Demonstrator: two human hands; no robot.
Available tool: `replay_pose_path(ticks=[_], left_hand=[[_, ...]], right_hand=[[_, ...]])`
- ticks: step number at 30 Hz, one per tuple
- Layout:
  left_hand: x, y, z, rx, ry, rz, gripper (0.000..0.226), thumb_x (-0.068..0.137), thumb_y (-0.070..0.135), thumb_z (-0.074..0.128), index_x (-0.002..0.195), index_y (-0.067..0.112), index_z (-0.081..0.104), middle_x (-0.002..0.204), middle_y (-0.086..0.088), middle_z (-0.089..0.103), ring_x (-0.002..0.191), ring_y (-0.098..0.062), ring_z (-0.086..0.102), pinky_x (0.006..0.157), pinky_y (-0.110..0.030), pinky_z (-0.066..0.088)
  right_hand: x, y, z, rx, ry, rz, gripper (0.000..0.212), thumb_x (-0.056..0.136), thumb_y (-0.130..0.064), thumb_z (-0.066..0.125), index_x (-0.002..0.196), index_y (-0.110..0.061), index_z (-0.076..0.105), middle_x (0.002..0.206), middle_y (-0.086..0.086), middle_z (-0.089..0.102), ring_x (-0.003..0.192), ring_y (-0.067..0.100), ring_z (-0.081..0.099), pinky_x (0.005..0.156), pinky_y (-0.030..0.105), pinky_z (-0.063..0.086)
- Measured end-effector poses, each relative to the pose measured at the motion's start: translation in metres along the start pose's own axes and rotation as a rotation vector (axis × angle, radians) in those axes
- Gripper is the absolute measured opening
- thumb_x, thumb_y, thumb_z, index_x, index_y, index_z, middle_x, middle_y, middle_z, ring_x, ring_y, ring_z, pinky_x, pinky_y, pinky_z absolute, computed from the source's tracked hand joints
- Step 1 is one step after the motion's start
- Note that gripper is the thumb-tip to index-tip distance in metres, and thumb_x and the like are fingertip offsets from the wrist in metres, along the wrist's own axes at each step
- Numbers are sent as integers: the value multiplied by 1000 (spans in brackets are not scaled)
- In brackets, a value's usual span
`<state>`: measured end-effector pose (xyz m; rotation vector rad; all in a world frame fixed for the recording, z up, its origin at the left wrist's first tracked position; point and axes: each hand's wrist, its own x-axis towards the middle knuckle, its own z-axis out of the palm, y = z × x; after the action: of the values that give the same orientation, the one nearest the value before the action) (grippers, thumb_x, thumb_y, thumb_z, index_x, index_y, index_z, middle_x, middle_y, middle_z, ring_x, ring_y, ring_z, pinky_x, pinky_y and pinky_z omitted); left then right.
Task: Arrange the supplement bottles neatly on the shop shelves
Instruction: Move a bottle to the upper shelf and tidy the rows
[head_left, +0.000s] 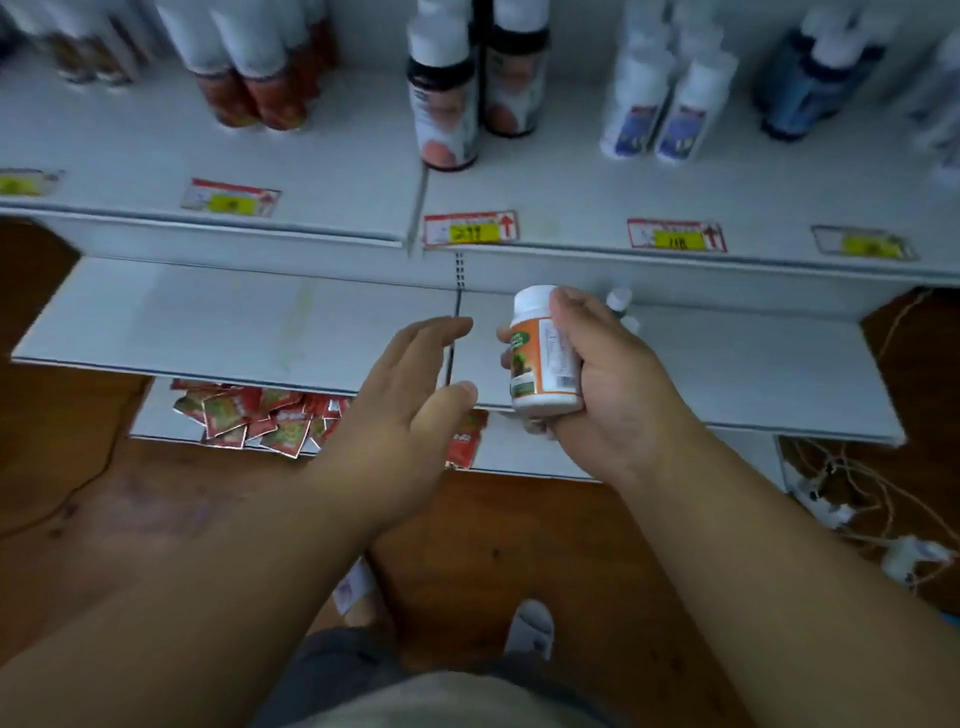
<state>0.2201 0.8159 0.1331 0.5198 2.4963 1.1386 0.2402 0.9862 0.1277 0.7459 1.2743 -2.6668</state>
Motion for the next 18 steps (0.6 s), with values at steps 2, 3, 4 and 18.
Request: replay_pose_path(ticks=[2, 3, 4, 18], left_hand=[[-18, 4, -23, -47, 67, -25, 58, 86, 46, 33, 144, 47, 30, 147, 23, 29, 111, 18, 25, 84, -7, 25], [-24, 3, -34, -64, 94, -24, 58, 86, 46, 33, 143, 47, 30, 147, 24, 29, 112, 18, 26, 84, -8, 25], [-31, 0, -46, -69, 116, -20, 58, 86, 46, 34, 143, 47, 29, 148, 24, 28, 115, 16, 26, 86, -9, 26], [-44, -107, -252, 128, 235, 46, 62, 89, 52, 31, 149, 41, 21, 155, 22, 17, 137, 5, 14, 104, -19, 15]], right_hand=[[-5, -9, 35, -7, -80, 56, 40, 98, -33, 53, 128, -8, 55, 92, 19, 70, 67, 25, 66, 57, 30, 52], [-6, -11, 53, -23, -114, 62, 47, 94, -37, 57, 130, -7, 54, 92, 19, 69, 66, 26, 66, 58, 32, 53], [-6, -11, 72, -51, -148, 55, 53, 88, -42, 62, 128, -9, 54, 91, 18, 68, 66, 26, 66, 59, 33, 53], [52, 42, 300, -489, -156, -180, 14, 93, -19, 62, 104, -27, 58, 94, 5, 62, 75, 17, 65, 58, 33, 53]])
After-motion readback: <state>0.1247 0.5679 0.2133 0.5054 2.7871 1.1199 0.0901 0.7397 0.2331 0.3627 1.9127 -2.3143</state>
